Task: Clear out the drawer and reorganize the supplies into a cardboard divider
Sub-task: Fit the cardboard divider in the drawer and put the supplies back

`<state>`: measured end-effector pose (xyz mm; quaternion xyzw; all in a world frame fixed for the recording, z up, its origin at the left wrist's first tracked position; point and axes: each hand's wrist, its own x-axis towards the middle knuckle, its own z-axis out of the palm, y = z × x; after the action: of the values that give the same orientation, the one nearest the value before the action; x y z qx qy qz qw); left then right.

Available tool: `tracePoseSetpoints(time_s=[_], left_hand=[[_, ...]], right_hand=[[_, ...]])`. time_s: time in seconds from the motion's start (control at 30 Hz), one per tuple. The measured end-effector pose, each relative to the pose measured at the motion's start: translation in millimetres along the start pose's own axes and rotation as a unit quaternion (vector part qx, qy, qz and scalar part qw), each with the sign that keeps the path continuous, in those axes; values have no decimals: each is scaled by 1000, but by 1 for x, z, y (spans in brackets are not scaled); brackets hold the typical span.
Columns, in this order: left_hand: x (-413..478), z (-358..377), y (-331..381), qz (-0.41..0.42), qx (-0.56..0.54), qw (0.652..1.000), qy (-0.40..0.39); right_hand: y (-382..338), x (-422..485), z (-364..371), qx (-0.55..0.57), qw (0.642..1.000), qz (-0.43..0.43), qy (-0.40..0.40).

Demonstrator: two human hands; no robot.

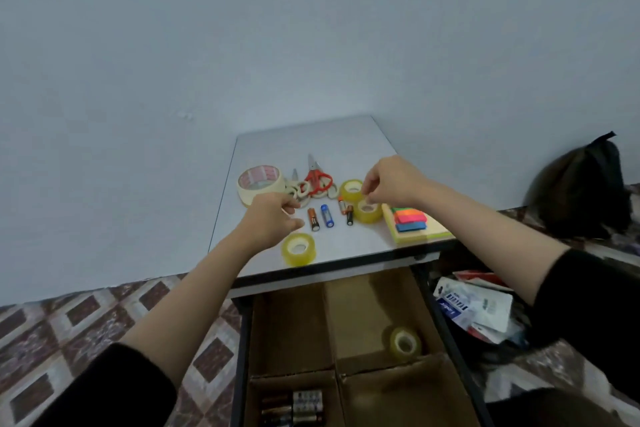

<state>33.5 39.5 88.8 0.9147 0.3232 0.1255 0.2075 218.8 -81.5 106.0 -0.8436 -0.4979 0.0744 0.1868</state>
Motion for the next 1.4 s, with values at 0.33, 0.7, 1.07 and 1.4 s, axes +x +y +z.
tracePoseSetpoints(time_s=[0.33,0.7,1.07,1.4], left_hand=[[45,17,4,13,67,992,-111],[54,26,-1,19,48,988,-149],[58,34,5,49,97,984,-140],[69,45,13,65,128,980,-135]], right_hand=[[-13,31,40,-128,989,-67,-36],[-15,49,48,-143,986,-52,-64],[-14,48,45,32,997,-20,-74],[-10,42,46,-171,977,-64,-112]])
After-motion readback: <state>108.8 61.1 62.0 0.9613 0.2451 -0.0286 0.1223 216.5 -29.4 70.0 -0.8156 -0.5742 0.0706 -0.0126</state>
